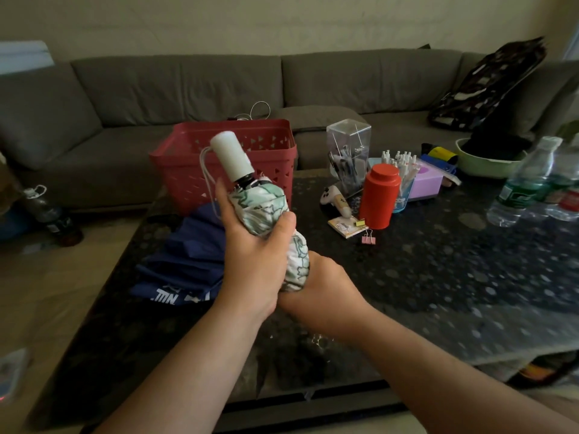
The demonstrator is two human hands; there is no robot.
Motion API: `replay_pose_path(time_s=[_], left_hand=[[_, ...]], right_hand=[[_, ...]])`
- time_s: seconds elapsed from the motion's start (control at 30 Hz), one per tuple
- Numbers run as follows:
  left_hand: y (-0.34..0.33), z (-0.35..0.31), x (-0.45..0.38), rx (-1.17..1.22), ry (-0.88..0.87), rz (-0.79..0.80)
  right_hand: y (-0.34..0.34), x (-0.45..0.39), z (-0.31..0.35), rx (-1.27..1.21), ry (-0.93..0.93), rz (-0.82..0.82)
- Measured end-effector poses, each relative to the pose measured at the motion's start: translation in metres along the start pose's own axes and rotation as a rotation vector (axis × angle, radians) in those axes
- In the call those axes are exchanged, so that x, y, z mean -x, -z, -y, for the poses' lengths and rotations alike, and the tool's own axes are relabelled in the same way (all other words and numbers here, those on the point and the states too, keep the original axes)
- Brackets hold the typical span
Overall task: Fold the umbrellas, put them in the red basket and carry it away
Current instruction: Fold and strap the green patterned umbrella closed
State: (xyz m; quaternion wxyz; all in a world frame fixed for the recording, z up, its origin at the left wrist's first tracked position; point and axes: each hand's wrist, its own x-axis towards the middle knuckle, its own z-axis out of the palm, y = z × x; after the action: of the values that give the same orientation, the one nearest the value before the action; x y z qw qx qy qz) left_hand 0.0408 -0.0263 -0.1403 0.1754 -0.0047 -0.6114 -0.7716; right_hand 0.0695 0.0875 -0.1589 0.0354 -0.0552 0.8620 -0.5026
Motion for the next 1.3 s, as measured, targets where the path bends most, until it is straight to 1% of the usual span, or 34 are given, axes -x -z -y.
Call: replay_pose_path(time_s=[0.1,0.13,0.2,0.23,0.27,0.3,0.37,0.4,0.43,0.47,0.53,0.63,0.67,0.7,0.73,0.8,0.87,0.9,0.93,0.97,1.03,1.1,1.17,1.23,1.3], left_hand=[[0.006,-0.006,-0.008,0.102,0.073,0.134],[0.006,-0.008,-0.009,0.135,0.095,0.164],[0.008,-0.008,-0.011,0.183,0.130,0.182],[0.008,-0.009,-0.012,0.200,0.151,0.178],[0.007,-0.011,-0.012,0.207,0.173,0.158],[0.006,-0.012,-0.014,0.196,0.187,0.125],[0.003,-0.013,-0.015,0.166,0.166,0.007],[0.003,-0.015,-0.015,0.177,0.143,-0.058],[0.002,-0.016,-0.015,0.196,0.128,-0.109],[0.002,-0.016,-0.014,0.209,0.125,-0.143],[0.006,-0.017,-0.014,0.210,0.123,-0.111],[0.015,-0.022,-0.017,0.231,0.079,0.082],[0.017,-0.025,-0.017,0.240,0.066,0.115],[0.018,-0.024,-0.018,0.235,0.058,0.103],[0.017,-0.024,-0.017,0.219,0.054,0.053],[0.012,-0.021,-0.014,0.146,0.031,-0.090],[0.007,-0.018,-0.008,0.094,-0.004,-0.178],[0.005,-0.016,-0.005,0.080,-0.016,-0.183],[0.003,-0.015,-0.002,0.068,-0.019,-0.171],[0.001,-0.014,0.001,0.075,-0.016,-0.145],[0.000,-0.013,0.002,0.121,-0.016,-0.033],[0.003,-0.014,0.000,0.187,0.015,0.092],[0.008,-0.015,-0.004,0.266,0.056,0.157],[0.013,-0.018,-0.010,0.299,0.035,0.198],[0.018,-0.021,-0.015,0.329,0.009,0.249]], right_hand=[[0.003,0.007,0.011,-0.215,0.026,0.127],[0.004,0.009,0.014,-0.273,0.012,0.145],[0.005,0.010,0.018,-0.296,-0.021,0.140],[0.004,0.008,0.017,-0.235,-0.019,0.096],[0.005,0.006,0.015,-0.114,-0.008,0.030],[0.006,0.004,0.012,0.051,0.004,-0.044],[0.005,0.004,0.009,0.372,0.028,-0.183],[0.004,0.005,0.010,0.434,0.045,-0.222],[0.001,0.005,0.009,0.431,0.073,-0.234],[-0.002,0.006,0.008,0.402,0.091,-0.215],[-0.007,0.005,0.006,0.328,0.093,-0.133],[-0.007,0.004,0.010,0.207,0.083,-0.021],[-0.006,0.004,0.012,0.186,0.078,0.011],[-0.004,0.002,0.012,0.169,0.067,0.036],[-0.003,0.000,0.011,0.155,0.048,0.050],[-0.001,-0.001,0.010,0.136,0.020,0.040],[-0.004,-0.002,0.007,0.172,0.075,-0.064],[-0.006,-0.001,0.008,0.227,0.119,-0.118],[-0.008,-0.002,0.009,0.264,0.149,-0.147],[-0.008,-0.003,0.010,0.267,0.138,-0.140],[-0.004,-0.006,0.011,0.197,0.076,-0.070],[-0.001,-0.009,0.010,0.195,0.104,-0.016],[0.001,-0.009,0.012,0.211,0.121,-0.008],[0.004,-0.010,0.014,0.129,0.103,0.029],[0.011,-0.011,0.010,-0.030,0.070,0.157]])
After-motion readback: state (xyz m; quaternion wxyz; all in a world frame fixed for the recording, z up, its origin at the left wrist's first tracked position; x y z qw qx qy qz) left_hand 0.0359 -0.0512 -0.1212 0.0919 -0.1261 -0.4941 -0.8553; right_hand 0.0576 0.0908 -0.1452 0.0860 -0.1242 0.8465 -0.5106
